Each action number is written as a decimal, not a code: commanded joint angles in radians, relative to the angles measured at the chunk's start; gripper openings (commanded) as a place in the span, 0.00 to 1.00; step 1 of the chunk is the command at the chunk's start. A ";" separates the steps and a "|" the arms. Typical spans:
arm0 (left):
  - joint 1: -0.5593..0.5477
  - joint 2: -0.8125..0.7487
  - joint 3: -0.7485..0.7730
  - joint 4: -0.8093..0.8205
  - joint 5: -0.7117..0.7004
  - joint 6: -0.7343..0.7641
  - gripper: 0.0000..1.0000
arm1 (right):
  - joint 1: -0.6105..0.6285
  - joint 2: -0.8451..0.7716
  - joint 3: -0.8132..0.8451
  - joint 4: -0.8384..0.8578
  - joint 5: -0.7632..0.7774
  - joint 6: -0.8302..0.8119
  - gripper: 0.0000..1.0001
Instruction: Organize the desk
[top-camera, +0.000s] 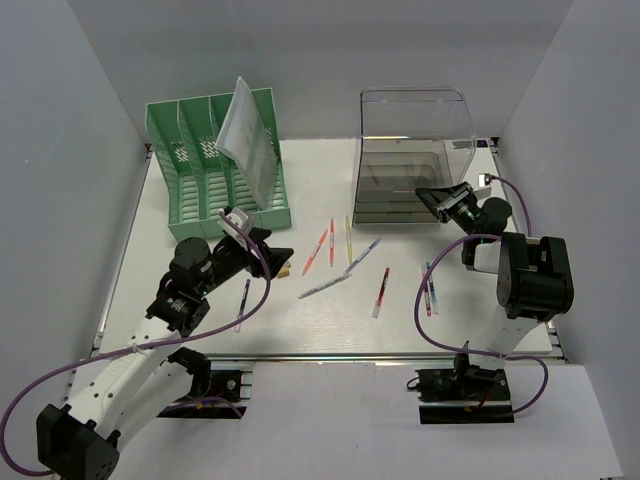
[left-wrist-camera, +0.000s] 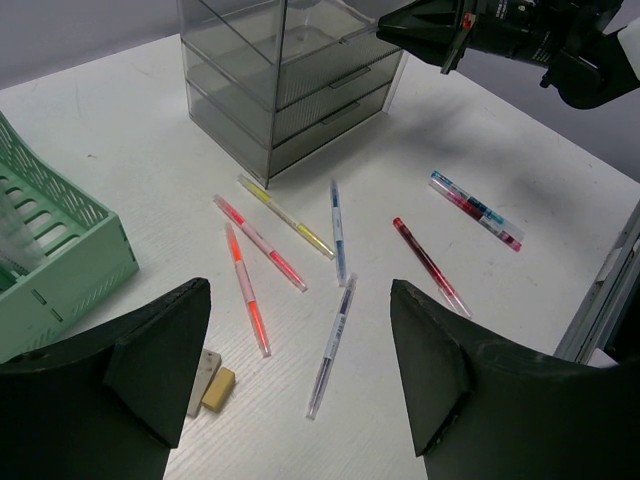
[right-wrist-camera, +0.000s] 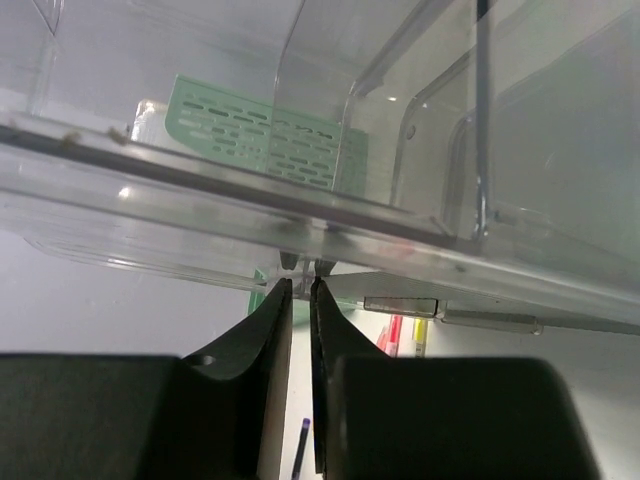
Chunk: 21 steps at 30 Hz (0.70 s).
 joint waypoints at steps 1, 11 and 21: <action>-0.002 -0.003 -0.013 0.010 0.010 0.009 0.82 | -0.005 -0.025 -0.003 0.115 0.020 -0.009 0.10; -0.002 0.005 -0.025 0.037 0.034 -0.005 0.83 | -0.005 -0.149 -0.023 0.045 0.005 -0.003 0.06; -0.002 0.057 -0.051 0.195 0.074 -0.080 0.83 | -0.007 -0.262 -0.072 -0.018 0.000 -0.006 0.05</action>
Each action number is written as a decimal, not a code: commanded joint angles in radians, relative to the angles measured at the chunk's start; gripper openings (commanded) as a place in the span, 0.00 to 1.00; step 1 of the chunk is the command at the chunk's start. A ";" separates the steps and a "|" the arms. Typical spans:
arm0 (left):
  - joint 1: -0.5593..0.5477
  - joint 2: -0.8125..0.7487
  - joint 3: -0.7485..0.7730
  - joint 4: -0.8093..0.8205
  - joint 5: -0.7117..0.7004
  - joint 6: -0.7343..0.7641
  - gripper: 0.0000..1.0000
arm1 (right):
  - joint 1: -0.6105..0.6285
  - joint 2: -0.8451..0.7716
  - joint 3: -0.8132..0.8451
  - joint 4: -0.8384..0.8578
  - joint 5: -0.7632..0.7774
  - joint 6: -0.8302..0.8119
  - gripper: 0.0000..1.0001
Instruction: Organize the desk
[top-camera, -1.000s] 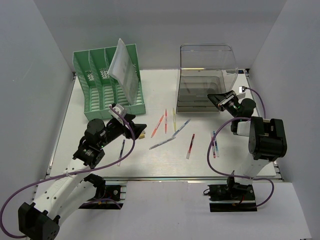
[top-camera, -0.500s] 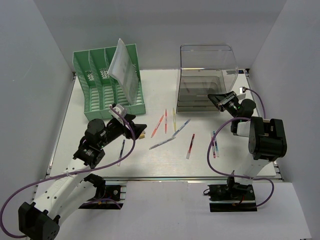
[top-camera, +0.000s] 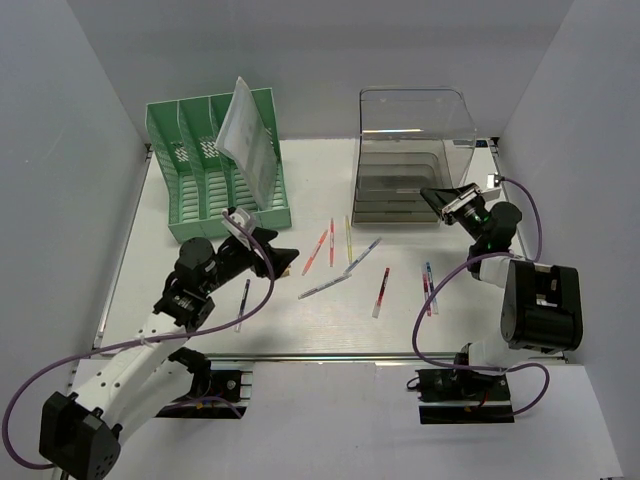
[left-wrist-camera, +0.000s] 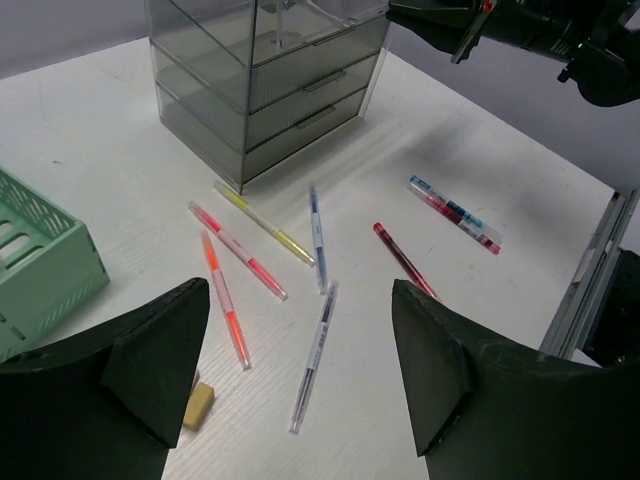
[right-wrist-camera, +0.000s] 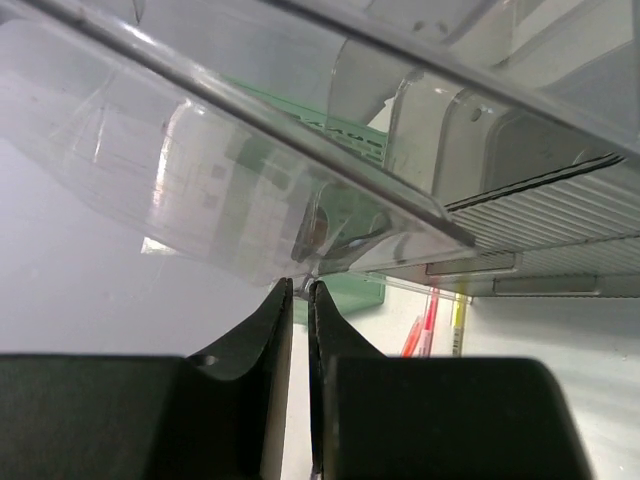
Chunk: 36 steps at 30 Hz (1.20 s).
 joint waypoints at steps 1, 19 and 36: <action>-0.002 0.028 -0.011 0.118 0.037 -0.065 0.83 | 0.000 -0.053 0.003 0.072 -0.015 -0.008 0.05; -0.021 0.648 0.236 0.718 -0.027 -0.357 0.84 | -0.005 -0.228 0.030 -0.014 -0.023 0.045 0.05; -0.061 0.909 0.491 0.766 0.032 -0.404 0.85 | -0.006 -0.302 0.078 -0.084 -0.011 0.047 0.04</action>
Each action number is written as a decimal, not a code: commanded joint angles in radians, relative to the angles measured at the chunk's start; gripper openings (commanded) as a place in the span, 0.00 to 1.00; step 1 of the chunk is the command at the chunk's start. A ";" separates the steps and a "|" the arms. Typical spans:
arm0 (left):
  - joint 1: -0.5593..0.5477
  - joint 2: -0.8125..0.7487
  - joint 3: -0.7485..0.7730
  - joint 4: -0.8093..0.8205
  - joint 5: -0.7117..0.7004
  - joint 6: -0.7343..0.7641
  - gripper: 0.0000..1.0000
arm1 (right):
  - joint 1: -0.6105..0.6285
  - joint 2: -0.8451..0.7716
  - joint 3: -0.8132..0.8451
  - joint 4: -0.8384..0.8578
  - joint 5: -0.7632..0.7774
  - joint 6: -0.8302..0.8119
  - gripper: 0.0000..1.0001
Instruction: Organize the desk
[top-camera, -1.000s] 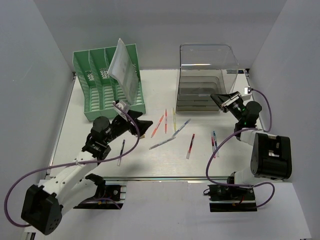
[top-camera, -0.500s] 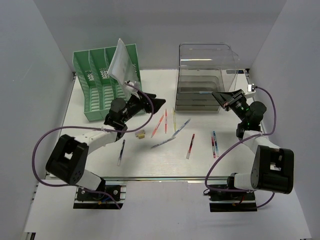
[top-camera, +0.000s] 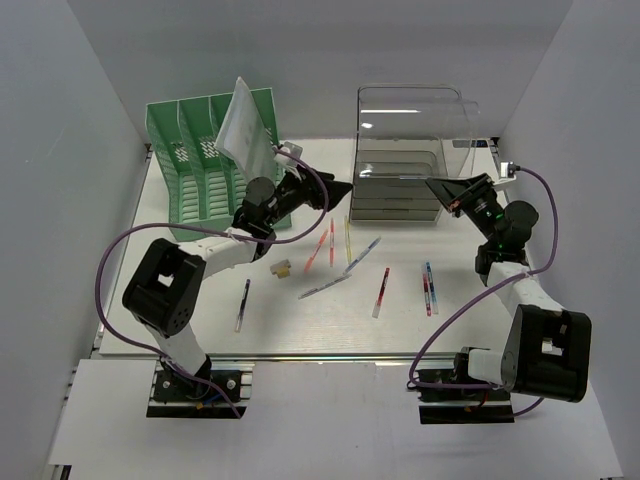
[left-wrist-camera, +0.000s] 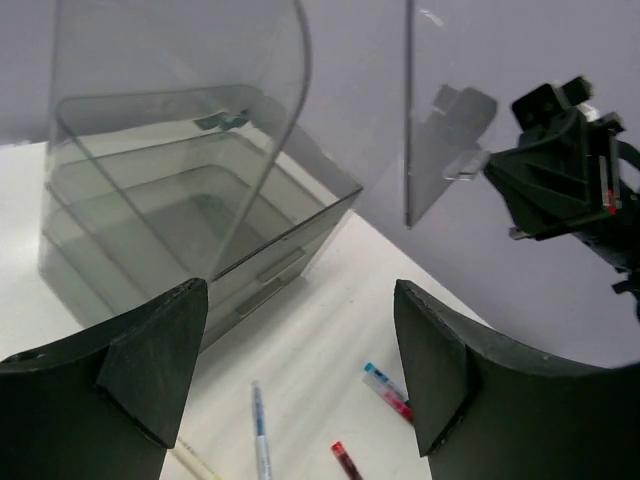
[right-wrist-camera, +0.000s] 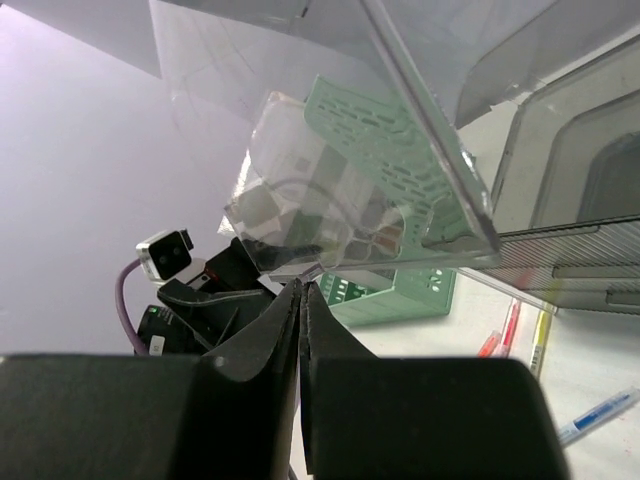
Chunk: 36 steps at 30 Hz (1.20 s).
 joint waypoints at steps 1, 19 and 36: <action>-0.007 -0.023 0.020 0.108 0.078 -0.052 0.85 | -0.002 -0.031 0.063 0.044 0.016 0.001 0.04; -0.007 0.069 0.216 0.013 0.135 -0.162 0.87 | 0.000 -0.051 0.059 0.024 0.014 -0.018 0.04; 0.002 0.164 0.360 0.068 0.322 -0.354 0.85 | 0.000 -0.054 0.065 0.012 0.007 -0.030 0.03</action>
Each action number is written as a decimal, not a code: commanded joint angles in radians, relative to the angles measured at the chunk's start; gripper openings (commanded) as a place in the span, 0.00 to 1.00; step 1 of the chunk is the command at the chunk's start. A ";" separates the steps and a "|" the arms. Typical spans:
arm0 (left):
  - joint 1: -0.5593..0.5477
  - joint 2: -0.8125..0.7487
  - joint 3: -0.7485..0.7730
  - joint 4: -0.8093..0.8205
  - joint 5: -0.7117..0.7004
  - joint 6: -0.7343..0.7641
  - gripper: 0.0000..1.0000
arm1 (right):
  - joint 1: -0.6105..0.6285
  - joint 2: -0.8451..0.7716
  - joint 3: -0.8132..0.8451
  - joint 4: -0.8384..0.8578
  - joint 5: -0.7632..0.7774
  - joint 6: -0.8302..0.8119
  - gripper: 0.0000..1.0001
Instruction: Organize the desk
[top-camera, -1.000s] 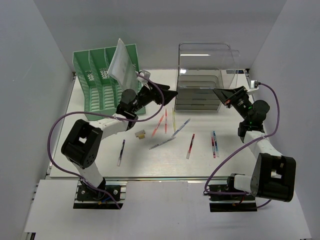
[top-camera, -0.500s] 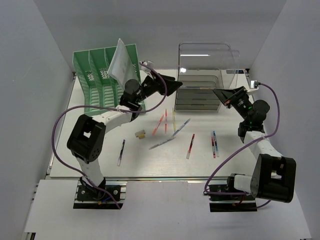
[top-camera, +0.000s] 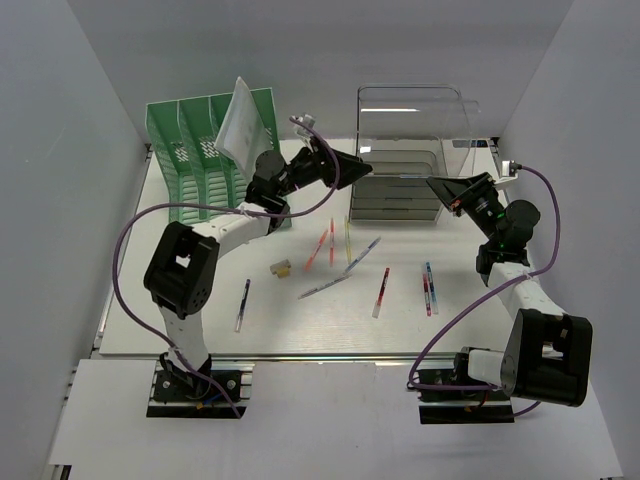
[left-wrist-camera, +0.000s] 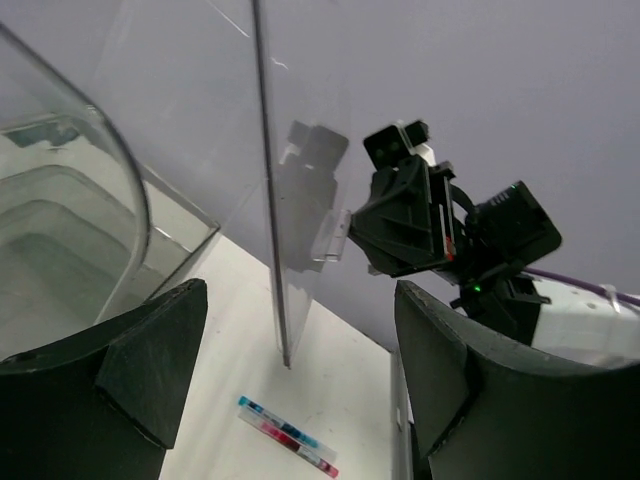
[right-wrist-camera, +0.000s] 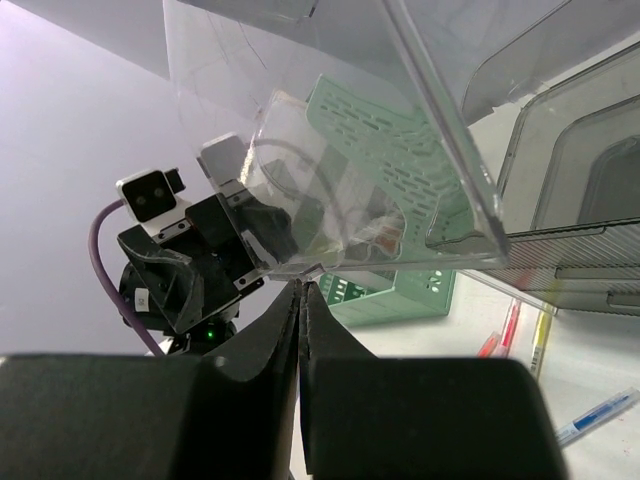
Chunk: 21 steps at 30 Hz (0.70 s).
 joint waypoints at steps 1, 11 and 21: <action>0.005 0.008 0.063 0.052 0.103 -0.072 0.84 | -0.003 -0.029 0.051 0.038 0.010 -0.018 0.03; 0.014 0.037 0.115 0.092 0.174 -0.149 0.73 | -0.002 -0.026 0.051 0.026 0.016 -0.044 0.04; 0.014 0.058 0.188 -0.034 0.183 -0.130 0.54 | -0.002 -0.038 0.072 0.006 0.002 -0.098 0.21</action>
